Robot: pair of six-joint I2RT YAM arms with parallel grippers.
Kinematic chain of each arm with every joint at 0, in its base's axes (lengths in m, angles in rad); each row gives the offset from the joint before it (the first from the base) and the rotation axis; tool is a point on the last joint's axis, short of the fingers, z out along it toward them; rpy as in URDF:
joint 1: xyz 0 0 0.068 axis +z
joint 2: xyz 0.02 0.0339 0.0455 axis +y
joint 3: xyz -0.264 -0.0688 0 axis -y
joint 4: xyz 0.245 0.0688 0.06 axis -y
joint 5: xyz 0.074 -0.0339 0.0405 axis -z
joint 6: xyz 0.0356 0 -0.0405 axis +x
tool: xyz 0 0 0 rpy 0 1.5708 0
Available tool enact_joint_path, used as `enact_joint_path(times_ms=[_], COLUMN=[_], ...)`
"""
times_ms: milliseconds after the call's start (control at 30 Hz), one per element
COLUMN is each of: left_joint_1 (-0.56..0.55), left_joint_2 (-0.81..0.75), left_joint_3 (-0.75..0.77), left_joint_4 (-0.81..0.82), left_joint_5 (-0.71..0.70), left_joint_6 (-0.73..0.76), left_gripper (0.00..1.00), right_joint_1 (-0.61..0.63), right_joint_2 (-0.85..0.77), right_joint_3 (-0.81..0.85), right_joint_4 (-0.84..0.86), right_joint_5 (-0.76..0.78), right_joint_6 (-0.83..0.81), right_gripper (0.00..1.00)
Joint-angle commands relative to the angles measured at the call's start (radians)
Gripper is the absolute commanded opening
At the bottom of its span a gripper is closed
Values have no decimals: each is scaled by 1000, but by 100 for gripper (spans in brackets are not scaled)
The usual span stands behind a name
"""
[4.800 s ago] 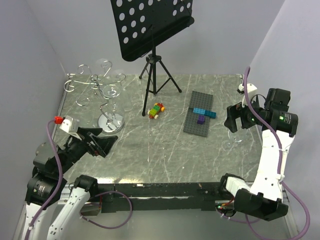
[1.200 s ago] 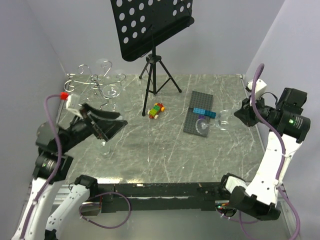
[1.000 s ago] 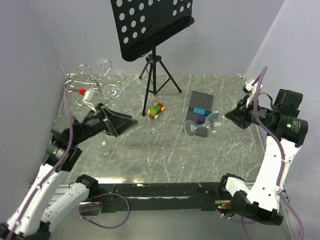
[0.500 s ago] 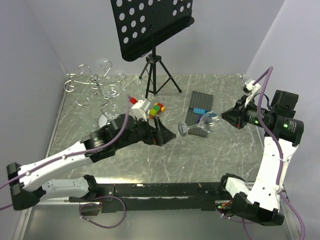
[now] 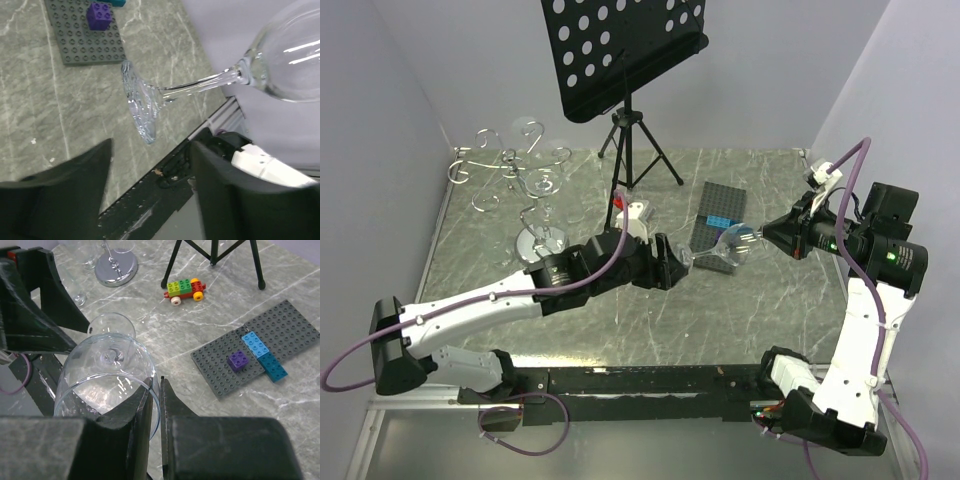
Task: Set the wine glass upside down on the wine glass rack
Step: Turn the wine glass upside down at the wine rack.
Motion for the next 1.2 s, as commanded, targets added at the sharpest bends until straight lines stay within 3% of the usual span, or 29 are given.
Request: enact_joint_path(times_ms=[0, 267, 633, 800, 1000, 1167], left_joint_1=[-5, 2, 77, 94, 111, 136], left_joint_2=[23, 38, -8, -11, -9, -40], left_joint_3=[37, 41, -59, -72, -73, -114], left_joint_4=[25, 75, 217, 235, 243, 264], left_joint_5=[-31, -31, 150, 176, 199, 235], left_joint_6=[32, 31, -11, -18, -17, -34], left_gripper=[59, 52, 43, 31, 1, 1], right_joint_1=[4, 4, 6, 6, 6, 6], right_joint_2=[-16, -30, -30, -32, -35, -53], right_joint_3=[-5, -15, -1, -6, -15, -31], right_joint_4=[54, 55, 47, 53, 47, 32], right_joint_5=[-87, -101, -124, -133, -147, -182], right_joint_6=[22, 19, 28, 36, 25, -13], right_gripper=[3, 3, 3, 3, 4, 11])
